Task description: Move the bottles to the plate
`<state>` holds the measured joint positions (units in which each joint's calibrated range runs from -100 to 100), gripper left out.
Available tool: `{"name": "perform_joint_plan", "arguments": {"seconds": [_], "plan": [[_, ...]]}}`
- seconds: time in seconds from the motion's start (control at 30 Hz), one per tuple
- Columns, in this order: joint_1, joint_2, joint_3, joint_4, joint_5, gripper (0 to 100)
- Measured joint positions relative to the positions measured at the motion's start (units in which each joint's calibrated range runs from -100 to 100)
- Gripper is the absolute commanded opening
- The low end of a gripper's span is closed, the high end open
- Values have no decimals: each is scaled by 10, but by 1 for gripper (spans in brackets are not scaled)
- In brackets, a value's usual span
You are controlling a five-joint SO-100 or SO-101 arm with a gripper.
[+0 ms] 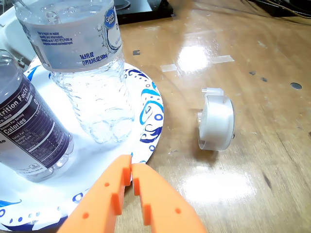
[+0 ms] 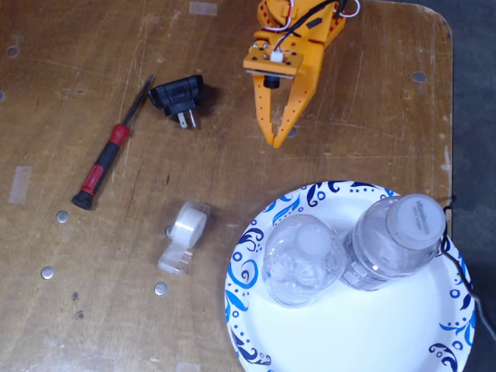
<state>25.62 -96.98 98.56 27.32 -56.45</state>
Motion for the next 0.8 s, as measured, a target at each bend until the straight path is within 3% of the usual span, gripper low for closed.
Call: {"name": "perform_joint_plan", "arguments": {"seconds": [0.8], "plan": [[44, 0, 0, 0, 4, 1]]}}
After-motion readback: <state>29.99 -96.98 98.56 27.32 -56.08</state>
